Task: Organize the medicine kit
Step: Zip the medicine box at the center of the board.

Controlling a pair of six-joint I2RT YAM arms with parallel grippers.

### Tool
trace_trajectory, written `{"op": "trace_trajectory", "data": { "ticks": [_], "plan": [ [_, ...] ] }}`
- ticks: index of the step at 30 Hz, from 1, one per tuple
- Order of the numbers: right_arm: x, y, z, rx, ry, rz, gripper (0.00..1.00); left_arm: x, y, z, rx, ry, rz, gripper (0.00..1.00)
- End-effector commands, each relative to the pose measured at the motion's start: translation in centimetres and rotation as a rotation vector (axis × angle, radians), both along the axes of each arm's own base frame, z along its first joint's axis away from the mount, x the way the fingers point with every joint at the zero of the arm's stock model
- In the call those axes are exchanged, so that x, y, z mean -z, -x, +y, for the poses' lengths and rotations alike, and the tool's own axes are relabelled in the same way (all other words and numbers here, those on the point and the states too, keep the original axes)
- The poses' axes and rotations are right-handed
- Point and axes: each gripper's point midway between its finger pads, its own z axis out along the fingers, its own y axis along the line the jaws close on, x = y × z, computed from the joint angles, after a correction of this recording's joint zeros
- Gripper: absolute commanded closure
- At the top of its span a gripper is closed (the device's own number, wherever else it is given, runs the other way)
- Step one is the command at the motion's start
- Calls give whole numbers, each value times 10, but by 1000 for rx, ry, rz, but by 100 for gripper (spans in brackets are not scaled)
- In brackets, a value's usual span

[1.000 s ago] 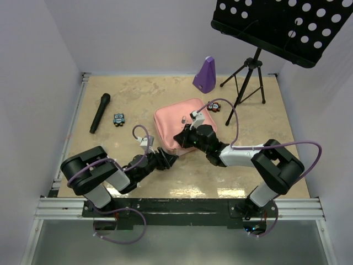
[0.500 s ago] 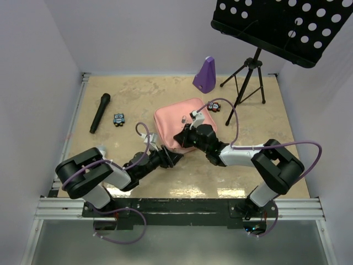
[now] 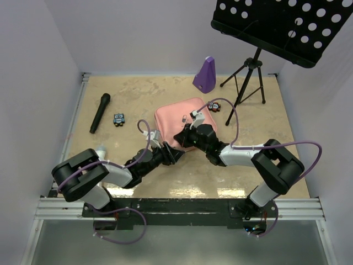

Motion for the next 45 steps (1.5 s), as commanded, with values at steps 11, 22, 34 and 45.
{"op": "trace_trajectory", "data": {
  "ticks": [11,22,34,45],
  "plan": [
    [85,54,-31,-70,227,258,100,-24,-45,26,-265,26,-39,61],
    [86,57,-31,-73,228,260,100,-15,-48,34,-314,-14,-8,77],
    [79,57,-31,-71,223,250,100,-8,-47,37,-325,-37,6,96],
    [45,52,-33,-28,177,221,65,-6,-45,42,-324,-56,-5,100]
  ]
}}
